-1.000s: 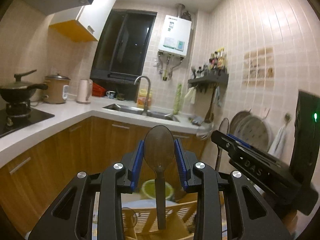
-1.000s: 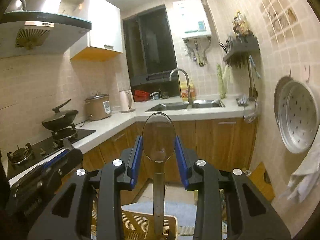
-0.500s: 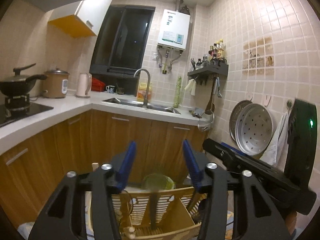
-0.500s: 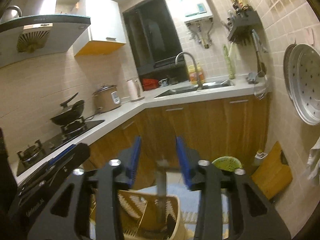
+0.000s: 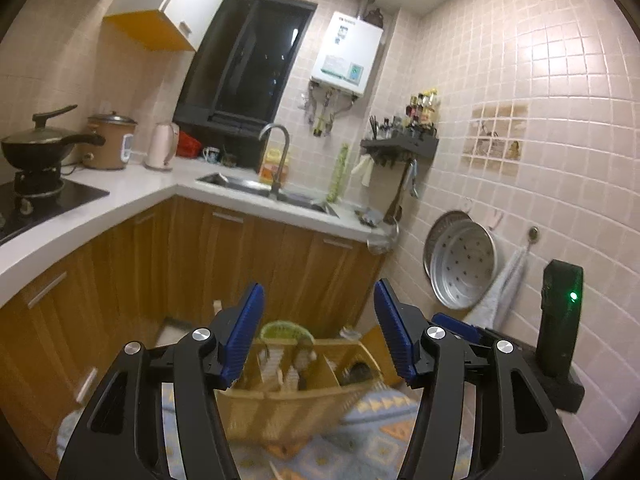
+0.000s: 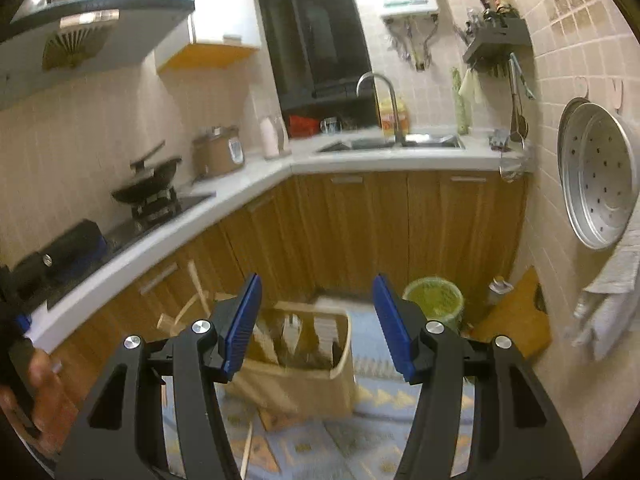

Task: Organize utensils
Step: 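Grasp a wooden chopstick with the left gripper while the right gripper grasps another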

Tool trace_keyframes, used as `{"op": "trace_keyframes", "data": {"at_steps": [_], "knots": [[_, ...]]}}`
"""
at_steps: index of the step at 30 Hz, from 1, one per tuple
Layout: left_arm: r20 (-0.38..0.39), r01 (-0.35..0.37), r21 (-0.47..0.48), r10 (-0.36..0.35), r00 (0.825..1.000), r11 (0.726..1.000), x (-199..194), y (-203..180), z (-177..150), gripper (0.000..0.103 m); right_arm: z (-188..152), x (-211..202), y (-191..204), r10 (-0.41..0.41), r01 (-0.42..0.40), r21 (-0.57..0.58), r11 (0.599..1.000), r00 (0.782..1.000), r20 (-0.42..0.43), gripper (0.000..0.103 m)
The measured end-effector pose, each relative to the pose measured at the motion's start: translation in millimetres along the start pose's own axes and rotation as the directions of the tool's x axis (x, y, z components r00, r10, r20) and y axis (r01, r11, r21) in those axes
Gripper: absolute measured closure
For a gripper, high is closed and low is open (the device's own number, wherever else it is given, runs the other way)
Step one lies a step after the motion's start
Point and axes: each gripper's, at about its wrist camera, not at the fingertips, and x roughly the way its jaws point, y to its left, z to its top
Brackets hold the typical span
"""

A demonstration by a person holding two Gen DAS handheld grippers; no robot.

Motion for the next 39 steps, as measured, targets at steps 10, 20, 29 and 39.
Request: {"op": "trace_keyframes", "data": {"at_steps": [10,20,29,39], "knots": [[-0.405,0.005,-0.026,-0.015,0.914,1.0,11.0,0.1,-68.6,0.049,-67.9,9.4,-4.7,-0.06,0.071,0.009,0.997,0.894,-0.445,0.049],[-0.645,-0.145,-0.061,0.072,0.761,0.988,63.6,26.1,-139.3,0.058,-156.5,38.0,-25.3,0.041,0.047,0.101,0.994,0.688,-0.725,0.058],[-0.753,-0.187,-0.056,0.082,0.653,0.981,99.4,27.6,-185.0,0.069,-190.5,48.7,-13.7,0.017,0.029,0.044,0.999,0.606,-0.795,0.077],[-0.774,-0.145,0.17,0.223,0.592,0.975,113.6,-8.9,-206.8,0.073,-202.0,49.1,9.2,-0.097,0.048,-0.085,0.995,0.6,-0.794,0.093]]}}
